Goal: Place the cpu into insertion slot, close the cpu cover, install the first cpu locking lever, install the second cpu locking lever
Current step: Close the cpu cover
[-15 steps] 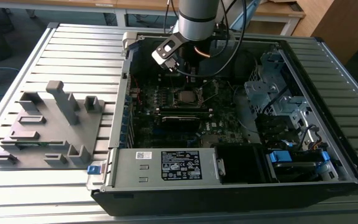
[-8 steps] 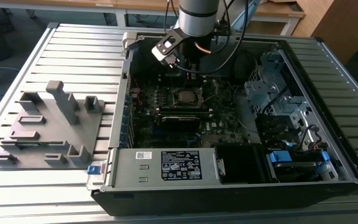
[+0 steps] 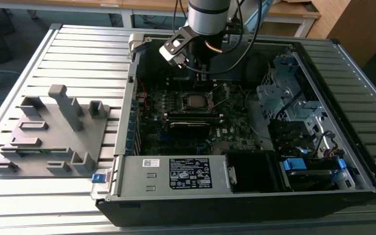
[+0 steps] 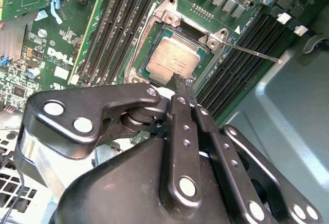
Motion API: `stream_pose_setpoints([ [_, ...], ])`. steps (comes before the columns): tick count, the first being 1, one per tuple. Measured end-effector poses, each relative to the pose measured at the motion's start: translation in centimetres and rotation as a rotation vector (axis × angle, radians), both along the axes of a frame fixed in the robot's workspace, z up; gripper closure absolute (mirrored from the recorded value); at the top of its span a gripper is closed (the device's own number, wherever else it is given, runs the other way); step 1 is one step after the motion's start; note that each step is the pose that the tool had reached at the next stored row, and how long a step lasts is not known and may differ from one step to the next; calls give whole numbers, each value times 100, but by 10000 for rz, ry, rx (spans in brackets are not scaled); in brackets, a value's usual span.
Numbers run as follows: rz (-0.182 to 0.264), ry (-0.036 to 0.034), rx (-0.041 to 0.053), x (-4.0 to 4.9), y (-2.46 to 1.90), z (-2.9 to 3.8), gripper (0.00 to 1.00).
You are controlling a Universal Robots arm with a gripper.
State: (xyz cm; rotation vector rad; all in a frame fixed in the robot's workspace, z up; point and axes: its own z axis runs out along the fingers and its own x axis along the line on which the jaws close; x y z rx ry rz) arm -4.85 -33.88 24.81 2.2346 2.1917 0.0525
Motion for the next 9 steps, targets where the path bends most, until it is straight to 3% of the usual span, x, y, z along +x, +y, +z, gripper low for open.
stream_pose_setpoints([
  [2, 3, 29, -3, 2, 0, 2, 90],
  [4, 1, 221, -5, 6, 0, 1, 90],
  [5, 1, 267, -6, 7, 0, 1, 90],
  [9, 0, 287, -4, 7, 0, 0, 90],
])
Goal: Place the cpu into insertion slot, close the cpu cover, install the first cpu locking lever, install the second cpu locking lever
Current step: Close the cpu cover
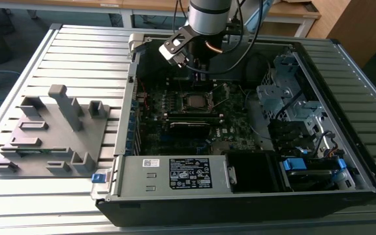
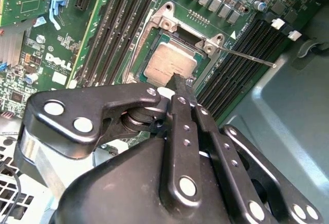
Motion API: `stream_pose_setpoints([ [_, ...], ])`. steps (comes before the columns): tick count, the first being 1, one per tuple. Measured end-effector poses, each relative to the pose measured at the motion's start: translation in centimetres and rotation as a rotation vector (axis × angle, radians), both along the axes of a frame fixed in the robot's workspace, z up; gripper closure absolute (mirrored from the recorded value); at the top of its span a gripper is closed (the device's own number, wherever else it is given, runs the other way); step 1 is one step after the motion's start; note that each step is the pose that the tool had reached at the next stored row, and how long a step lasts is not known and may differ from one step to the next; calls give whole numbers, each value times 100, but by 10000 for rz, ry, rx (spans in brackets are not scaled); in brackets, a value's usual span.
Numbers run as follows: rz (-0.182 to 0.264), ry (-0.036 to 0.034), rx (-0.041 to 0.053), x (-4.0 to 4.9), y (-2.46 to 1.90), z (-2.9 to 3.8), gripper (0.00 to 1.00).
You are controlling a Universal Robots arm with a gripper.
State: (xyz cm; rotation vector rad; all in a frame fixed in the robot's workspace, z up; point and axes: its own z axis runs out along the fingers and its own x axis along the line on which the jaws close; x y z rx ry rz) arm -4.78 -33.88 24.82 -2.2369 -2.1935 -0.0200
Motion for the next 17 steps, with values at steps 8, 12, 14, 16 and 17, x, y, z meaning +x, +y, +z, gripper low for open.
stream_pose_setpoints([
  [8, 0, 7, 0, 0, 0, 33, 90],
  [12, 0, 7, 1, 0, 0, 42, 90],
  [14, 0, 7, 0, 0, 0, 44, 90],
  [16, 2, 8, 0, 4, 0, 44, 90],
  [17, 2, 8, -1, 8, 0, 45, 90],
])
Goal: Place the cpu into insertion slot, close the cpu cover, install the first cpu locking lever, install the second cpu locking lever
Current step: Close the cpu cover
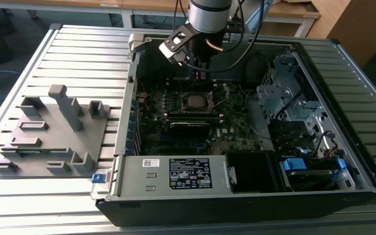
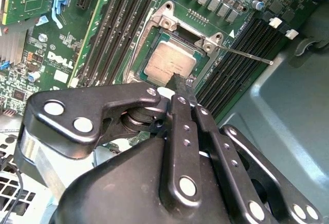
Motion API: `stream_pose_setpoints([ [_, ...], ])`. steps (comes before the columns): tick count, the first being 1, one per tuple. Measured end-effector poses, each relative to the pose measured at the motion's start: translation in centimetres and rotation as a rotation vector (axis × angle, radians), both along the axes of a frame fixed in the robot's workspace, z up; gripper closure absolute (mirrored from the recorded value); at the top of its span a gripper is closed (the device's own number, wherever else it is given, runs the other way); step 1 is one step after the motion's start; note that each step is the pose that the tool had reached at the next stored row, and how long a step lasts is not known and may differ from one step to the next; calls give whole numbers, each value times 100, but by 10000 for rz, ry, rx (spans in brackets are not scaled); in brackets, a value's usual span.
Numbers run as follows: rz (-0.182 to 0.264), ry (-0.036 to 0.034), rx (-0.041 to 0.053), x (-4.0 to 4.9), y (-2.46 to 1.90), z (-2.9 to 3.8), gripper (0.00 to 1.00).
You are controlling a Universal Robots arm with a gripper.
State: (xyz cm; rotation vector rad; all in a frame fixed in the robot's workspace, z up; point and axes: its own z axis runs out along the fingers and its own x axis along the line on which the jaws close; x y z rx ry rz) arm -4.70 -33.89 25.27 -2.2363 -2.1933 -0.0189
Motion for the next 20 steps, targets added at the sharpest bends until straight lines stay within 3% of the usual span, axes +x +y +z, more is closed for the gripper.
stream_pose_setpoints([
  [20, -2, -2, 2, 148, 1, -1, 90],
])
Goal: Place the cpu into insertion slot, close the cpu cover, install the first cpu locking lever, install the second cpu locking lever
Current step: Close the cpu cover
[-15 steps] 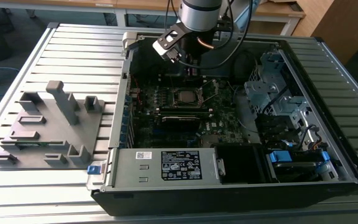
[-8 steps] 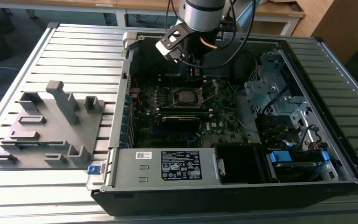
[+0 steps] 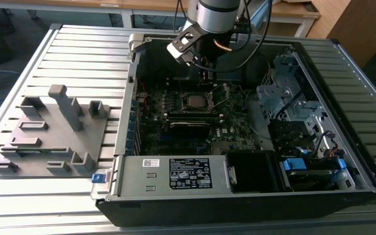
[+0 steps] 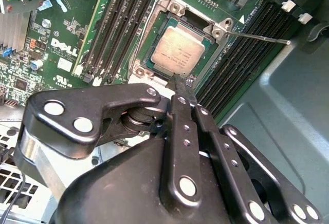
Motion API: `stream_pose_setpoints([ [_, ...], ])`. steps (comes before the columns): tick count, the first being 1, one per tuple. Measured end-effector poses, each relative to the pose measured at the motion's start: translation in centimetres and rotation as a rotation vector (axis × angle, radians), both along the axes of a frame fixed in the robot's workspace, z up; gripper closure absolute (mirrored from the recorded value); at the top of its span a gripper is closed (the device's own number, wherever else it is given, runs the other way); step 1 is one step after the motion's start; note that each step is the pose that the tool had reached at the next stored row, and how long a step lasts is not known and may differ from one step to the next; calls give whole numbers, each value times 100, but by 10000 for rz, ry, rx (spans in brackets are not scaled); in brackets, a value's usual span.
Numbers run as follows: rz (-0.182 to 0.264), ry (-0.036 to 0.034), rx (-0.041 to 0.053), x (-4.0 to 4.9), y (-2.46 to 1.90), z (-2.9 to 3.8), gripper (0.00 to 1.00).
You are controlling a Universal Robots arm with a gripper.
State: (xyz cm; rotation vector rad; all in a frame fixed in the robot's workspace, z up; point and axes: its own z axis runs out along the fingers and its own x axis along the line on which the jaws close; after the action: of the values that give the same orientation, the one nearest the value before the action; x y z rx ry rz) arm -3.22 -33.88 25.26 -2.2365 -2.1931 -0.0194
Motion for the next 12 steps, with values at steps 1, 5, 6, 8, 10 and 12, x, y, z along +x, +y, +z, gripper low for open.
stream_pose_setpoints([
  [1, 0, 0, 0, 0, 0, 0, 90],
  [5, 0, 0, -2, 13, -1, 1, 90],
  [6, 1, 1, -3, 21, -1, 1, 90],
  [8, 0, 0, 0, 33, 0, 0, 90],
  [10, 0, 0, -1, 45, 0, 0, 90],
  [12, 0, 0, -1, 60, 0, 0, 90],
])
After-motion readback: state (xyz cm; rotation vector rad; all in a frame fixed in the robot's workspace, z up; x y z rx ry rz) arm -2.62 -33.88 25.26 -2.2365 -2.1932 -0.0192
